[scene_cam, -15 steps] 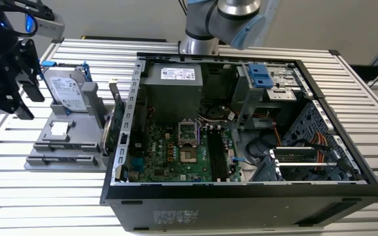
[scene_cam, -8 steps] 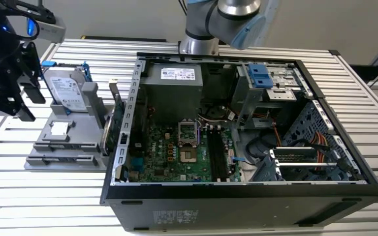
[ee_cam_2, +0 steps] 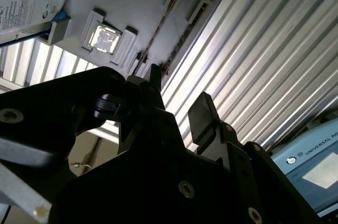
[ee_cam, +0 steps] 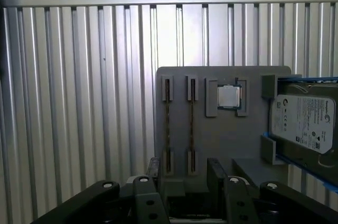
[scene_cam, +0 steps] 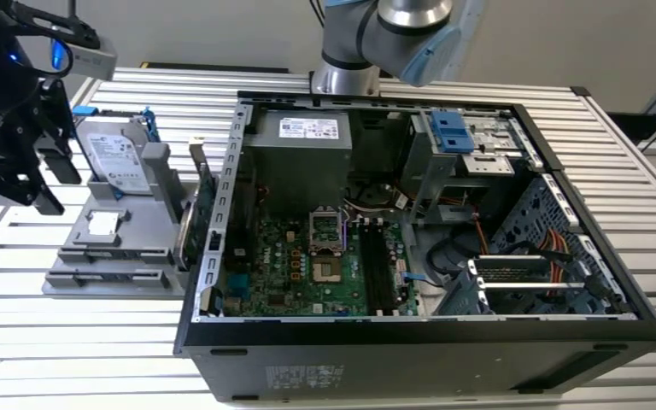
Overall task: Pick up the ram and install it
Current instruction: 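Pick up the ram and move it above insertion slot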
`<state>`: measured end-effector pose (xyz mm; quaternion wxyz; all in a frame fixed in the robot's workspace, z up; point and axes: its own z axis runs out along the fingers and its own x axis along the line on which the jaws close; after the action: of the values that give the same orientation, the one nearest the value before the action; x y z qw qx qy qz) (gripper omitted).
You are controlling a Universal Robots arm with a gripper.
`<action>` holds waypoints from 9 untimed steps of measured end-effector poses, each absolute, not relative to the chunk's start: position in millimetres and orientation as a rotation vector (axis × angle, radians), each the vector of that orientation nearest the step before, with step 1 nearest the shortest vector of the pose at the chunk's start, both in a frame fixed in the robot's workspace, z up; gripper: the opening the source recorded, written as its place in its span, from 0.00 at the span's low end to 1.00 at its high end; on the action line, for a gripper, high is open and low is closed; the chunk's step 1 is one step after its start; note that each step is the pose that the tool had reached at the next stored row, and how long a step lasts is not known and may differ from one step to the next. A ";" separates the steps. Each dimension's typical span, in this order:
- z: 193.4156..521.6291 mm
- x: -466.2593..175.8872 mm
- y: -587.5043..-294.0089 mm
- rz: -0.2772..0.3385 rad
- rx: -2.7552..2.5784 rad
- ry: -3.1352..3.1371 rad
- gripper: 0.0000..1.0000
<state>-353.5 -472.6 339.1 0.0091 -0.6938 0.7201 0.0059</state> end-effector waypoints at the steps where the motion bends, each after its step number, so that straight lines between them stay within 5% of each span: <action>1: 338.3 -353.4 -472.6 0.019 -2.168 2.248 1.00; 9: 332.3 -353.1 -472.6 0.019 -2.179 2.238 1.00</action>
<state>-353.1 -472.6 332.3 0.0092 -0.6975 0.7165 0.0060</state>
